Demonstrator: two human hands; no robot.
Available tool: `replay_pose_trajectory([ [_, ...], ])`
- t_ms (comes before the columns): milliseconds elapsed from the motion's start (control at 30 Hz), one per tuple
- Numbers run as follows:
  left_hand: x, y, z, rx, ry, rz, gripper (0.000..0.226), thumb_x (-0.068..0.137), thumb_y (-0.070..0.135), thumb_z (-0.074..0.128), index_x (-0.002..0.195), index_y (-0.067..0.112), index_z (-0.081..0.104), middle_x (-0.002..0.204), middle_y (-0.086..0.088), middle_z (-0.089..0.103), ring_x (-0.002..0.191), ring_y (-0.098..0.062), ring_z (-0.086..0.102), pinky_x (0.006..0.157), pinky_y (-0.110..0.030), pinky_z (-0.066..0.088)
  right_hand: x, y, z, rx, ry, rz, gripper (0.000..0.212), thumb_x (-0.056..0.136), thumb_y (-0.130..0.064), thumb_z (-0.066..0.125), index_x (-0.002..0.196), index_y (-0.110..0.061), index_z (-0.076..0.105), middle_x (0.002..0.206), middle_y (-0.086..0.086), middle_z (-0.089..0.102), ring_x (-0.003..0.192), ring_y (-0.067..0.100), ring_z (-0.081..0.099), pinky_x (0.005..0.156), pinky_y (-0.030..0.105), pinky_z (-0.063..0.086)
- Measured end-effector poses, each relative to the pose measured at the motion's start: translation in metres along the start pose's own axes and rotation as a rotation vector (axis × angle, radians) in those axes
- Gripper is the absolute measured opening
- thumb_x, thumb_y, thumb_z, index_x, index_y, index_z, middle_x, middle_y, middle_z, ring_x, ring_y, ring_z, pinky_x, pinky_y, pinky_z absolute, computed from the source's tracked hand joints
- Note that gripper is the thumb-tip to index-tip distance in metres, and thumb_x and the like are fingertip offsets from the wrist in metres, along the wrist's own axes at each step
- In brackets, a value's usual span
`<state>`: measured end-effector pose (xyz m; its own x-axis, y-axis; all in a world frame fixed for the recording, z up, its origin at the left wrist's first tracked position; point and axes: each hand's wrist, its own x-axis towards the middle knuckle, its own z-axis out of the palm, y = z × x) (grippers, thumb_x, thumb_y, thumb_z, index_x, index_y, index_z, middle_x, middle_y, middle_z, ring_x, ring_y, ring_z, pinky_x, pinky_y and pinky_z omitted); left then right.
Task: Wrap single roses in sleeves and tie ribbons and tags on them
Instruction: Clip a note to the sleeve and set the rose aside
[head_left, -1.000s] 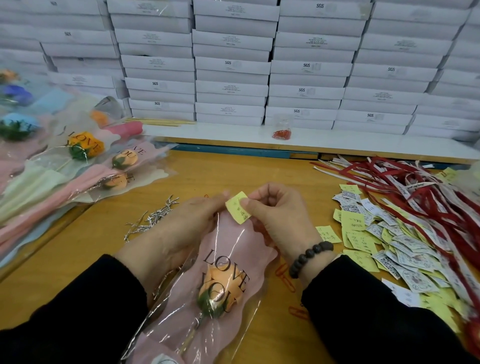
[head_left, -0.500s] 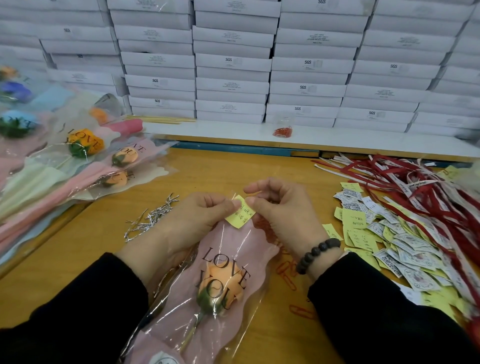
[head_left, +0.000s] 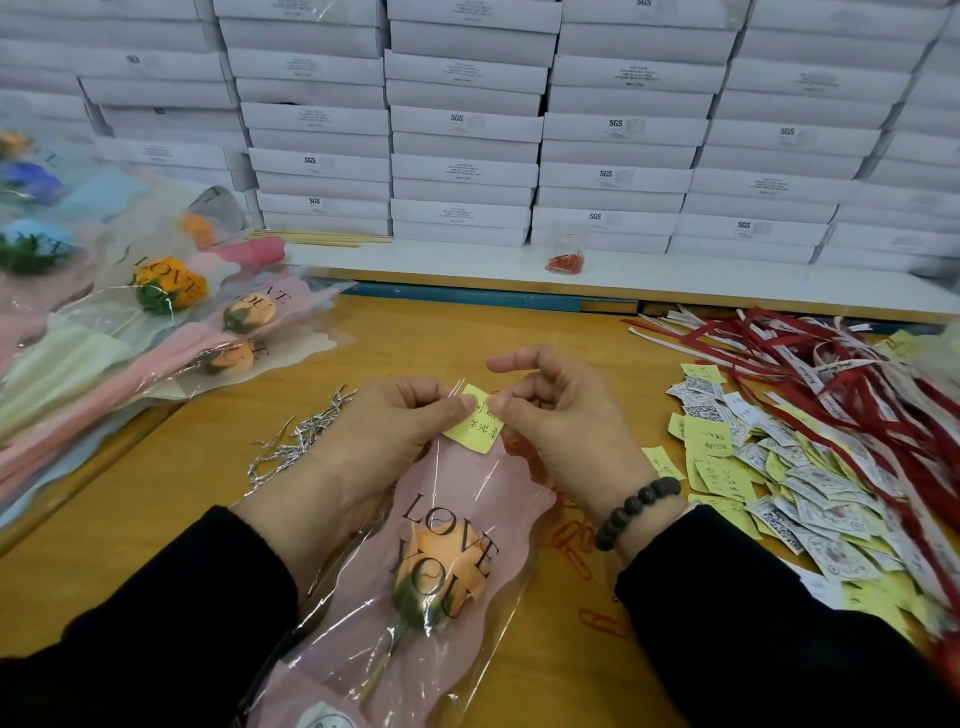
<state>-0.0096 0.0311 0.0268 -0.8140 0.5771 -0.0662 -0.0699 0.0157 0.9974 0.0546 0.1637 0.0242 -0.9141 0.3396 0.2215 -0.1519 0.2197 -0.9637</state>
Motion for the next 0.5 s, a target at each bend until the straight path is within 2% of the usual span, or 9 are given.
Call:
replay_pose_trajectory([
  [100,0.0,0.0,0.0,0.006,0.0,0.004,0.015,0.086,0.006,0.058,0.074,0.005,0.067,0.067,-0.011,0.068,0.053,-0.015,0.061,0.056,-0.025,0.049,0.0,0.001,0.0,-0.032,-0.016,0.013,0.019,0.086,-0.007,0.063,0.097,-0.023,0.061,0.067,-0.004,0.063,0.052,0.002,0.059,0.044,0.016,0.047],
  [167,0.0,-0.001,-0.001,-0.023,0.024,-0.009,0.015,0.086,0.004,0.058,0.073,0.003,0.065,0.065,-0.011,0.067,0.051,-0.015,0.06,0.054,-0.023,0.05,0.003,0.001,-0.006,-0.137,0.014,-0.005,0.014,0.087,-0.014,0.062,0.092,-0.027,0.062,0.075,-0.006,0.065,0.063,0.001,0.061,0.057,0.017,0.052],
  [233,0.001,-0.002,-0.004,-0.048,0.057,-0.029,0.015,0.086,0.004,0.058,0.072,0.004,0.064,0.066,-0.012,0.067,0.05,-0.015,0.061,0.052,-0.021,0.05,0.008,0.001,-0.018,-0.259,0.084,-0.029,0.012,0.088,-0.016,0.06,0.086,-0.028,0.062,0.082,-0.006,0.063,0.072,0.003,0.059,0.064,0.015,0.049],
  [300,0.001,-0.002,-0.006,-0.046,0.08,-0.044,0.015,0.087,0.005,0.058,0.072,0.004,0.063,0.066,-0.012,0.067,0.049,-0.015,0.06,0.051,-0.022,0.049,0.009,0.002,-0.034,-0.417,0.108,-0.022,0.016,0.087,-0.011,0.06,0.079,-0.025,0.061,0.081,-0.007,0.06,0.073,0.002,0.055,0.061,0.011,0.044],
  [400,0.002,-0.002,-0.006,-0.067,0.091,-0.051,0.016,0.087,0.004,0.057,0.071,0.003,0.062,0.065,-0.013,0.066,0.045,-0.015,0.059,0.047,-0.02,0.049,0.008,0.003,-0.052,-0.611,-0.021,0.079,0.02,0.084,-0.006,0.064,0.074,-0.023,0.061,0.077,-0.007,0.058,0.069,0.004,0.052,0.06,0.014,0.041],
  [500,0.002,-0.002,-0.004,-0.086,0.097,-0.063,0.017,0.087,0.002,0.057,0.071,0.004,0.062,0.064,-0.014,0.066,0.044,-0.014,0.059,0.044,-0.018,0.049,0.007,0.003,-0.058,-0.733,-0.168,0.157,0.016,0.082,-0.008,0.068,0.077,-0.022,0.063,0.076,-0.008,0.058,0.066,0.002,0.05,0.058,0.016,0.037],
])
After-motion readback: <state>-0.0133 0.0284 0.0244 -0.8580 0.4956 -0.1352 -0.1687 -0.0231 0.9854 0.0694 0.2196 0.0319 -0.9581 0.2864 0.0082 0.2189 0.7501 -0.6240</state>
